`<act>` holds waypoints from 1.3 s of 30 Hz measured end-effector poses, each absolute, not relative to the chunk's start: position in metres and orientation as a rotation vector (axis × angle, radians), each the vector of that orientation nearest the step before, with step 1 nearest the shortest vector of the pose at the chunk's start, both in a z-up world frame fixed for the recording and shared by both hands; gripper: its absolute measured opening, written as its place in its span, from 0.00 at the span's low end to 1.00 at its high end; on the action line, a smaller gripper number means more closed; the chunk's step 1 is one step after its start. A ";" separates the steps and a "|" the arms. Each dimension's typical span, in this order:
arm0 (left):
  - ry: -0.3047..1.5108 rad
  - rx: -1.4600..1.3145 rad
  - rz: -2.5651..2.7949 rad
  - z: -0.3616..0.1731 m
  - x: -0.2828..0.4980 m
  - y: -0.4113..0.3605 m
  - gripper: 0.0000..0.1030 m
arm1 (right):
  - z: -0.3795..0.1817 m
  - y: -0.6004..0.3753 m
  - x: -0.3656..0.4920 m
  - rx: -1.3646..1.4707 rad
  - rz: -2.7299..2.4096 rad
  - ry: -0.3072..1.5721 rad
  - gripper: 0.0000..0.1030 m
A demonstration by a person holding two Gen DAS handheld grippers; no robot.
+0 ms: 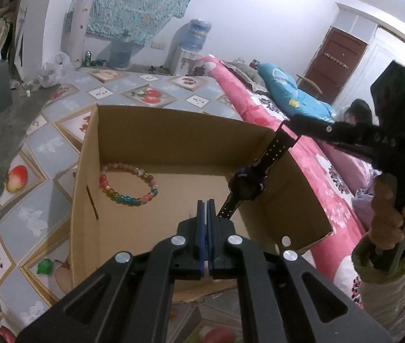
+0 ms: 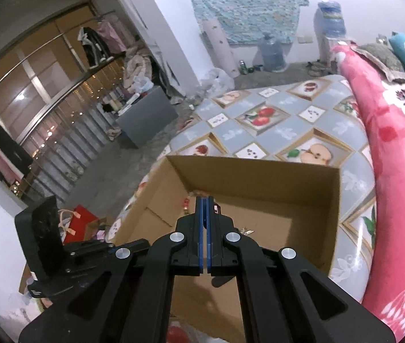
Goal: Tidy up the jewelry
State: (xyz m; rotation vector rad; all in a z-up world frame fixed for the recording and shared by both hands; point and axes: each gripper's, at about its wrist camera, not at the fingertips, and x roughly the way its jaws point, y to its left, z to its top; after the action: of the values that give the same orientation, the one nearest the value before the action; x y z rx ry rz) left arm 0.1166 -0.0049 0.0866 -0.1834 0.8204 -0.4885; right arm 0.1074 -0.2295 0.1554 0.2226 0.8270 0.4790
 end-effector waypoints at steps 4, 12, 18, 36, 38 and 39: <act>0.796 -0.146 -0.513 0.092 0.106 -0.008 0.07 | 0.165 -0.226 0.100 0.229 0.500 0.814 0.00; 0.693 -0.025 -0.566 0.108 0.087 -0.035 0.43 | 0.188 -0.209 0.087 0.246 0.569 0.780 0.00; 0.651 0.039 -0.576 0.112 0.082 -0.048 0.49 | 0.195 -0.200 0.089 0.284 0.621 0.783 0.00; 0.604 0.141 -0.454 0.102 0.096 -0.058 0.35 | 0.187 -0.189 0.094 0.382 0.695 0.825 0.00; 0.607 0.138 -0.458 0.100 0.098 -0.057 0.34 | 0.185 -0.190 0.094 0.388 0.698 0.829 0.00; 0.608 0.141 -0.459 0.100 0.098 -0.057 0.30 | 0.185 -0.191 0.094 0.391 0.698 0.829 0.00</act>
State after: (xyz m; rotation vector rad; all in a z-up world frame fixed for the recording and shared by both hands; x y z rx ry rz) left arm 0.0984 -0.0566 0.0997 0.1410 0.6081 -0.4585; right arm 0.0942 -0.1906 0.1845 0.3912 0.8290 0.6977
